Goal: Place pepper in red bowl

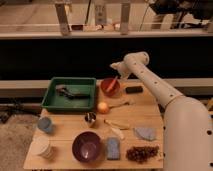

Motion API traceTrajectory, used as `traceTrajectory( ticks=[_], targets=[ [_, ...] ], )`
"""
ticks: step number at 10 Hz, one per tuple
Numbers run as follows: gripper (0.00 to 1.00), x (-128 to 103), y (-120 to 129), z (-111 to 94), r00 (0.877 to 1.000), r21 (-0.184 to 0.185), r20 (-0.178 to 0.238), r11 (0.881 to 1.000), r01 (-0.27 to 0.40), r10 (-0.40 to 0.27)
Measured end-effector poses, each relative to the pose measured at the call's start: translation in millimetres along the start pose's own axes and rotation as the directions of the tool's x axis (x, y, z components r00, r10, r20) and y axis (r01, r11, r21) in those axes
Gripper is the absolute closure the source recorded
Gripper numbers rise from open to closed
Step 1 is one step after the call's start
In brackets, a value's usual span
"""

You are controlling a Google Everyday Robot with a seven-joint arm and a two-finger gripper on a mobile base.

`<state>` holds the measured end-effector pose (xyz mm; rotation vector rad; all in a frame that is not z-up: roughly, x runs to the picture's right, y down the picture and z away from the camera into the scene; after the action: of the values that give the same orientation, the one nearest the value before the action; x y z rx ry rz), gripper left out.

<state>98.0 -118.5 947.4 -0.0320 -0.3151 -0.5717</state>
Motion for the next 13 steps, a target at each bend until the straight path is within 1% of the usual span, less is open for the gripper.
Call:
traceTrajectory(
  ticks=[13],
  targets=[
    [0.2,0.0,0.0,0.0,1.0,0.0,0.0,1.0,0.0,0.0]
  ],
)
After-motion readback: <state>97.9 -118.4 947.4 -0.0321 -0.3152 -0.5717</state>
